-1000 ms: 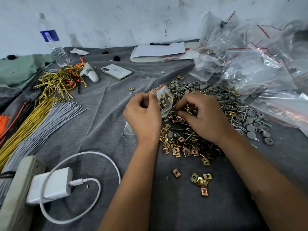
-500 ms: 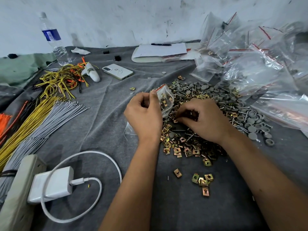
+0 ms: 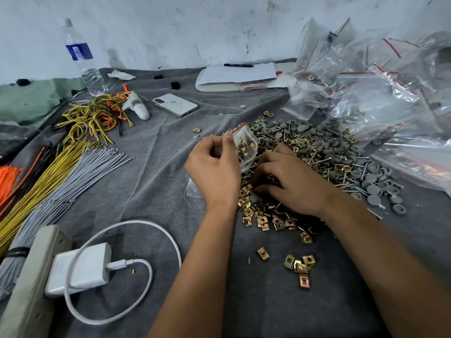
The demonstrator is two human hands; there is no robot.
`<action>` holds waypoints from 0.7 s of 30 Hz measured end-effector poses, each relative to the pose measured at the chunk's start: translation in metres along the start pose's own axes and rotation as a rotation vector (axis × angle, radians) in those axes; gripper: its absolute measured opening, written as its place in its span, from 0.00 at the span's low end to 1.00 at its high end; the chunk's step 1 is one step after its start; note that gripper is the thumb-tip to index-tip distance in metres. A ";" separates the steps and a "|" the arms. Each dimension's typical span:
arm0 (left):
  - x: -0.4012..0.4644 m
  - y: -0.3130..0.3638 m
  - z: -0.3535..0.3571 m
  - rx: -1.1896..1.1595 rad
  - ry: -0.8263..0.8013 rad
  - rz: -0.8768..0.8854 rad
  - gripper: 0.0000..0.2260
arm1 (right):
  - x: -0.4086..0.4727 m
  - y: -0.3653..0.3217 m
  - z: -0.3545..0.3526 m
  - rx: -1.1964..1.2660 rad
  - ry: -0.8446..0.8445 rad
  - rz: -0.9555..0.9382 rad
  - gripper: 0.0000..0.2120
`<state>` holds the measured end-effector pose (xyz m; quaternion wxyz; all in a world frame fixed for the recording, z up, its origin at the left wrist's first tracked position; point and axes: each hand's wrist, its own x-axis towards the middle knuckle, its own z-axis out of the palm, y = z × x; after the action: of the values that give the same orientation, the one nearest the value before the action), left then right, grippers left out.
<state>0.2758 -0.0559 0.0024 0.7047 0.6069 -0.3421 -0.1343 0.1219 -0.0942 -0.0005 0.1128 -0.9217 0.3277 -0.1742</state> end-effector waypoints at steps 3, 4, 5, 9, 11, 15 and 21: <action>0.000 -0.002 0.001 0.015 -0.017 0.019 0.13 | -0.003 -0.005 -0.003 0.126 0.241 -0.003 0.06; 0.000 -0.003 0.001 0.031 -0.040 0.034 0.13 | -0.004 -0.006 -0.005 0.178 0.370 0.003 0.06; -0.001 -0.003 0.002 0.056 -0.074 0.056 0.12 | -0.004 -0.007 -0.007 0.202 0.486 0.004 0.05; -0.007 0.000 0.005 0.173 -0.205 0.188 0.08 | -0.003 -0.006 -0.011 0.183 0.642 -0.036 0.07; -0.007 -0.002 0.005 0.183 -0.225 0.213 0.07 | -0.003 -0.008 -0.009 0.178 0.606 -0.049 0.10; -0.004 -0.003 0.004 0.135 -0.174 0.136 0.12 | -0.003 -0.008 -0.009 0.235 0.637 0.016 0.12; 0.000 0.000 0.000 0.015 -0.008 0.024 0.13 | -0.003 0.002 -0.006 0.066 0.539 0.093 0.08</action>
<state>0.2764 -0.0557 0.0027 0.7002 0.6075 -0.3534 -0.1256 0.1160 -0.0947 0.0037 0.0594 -0.8221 0.3818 -0.4183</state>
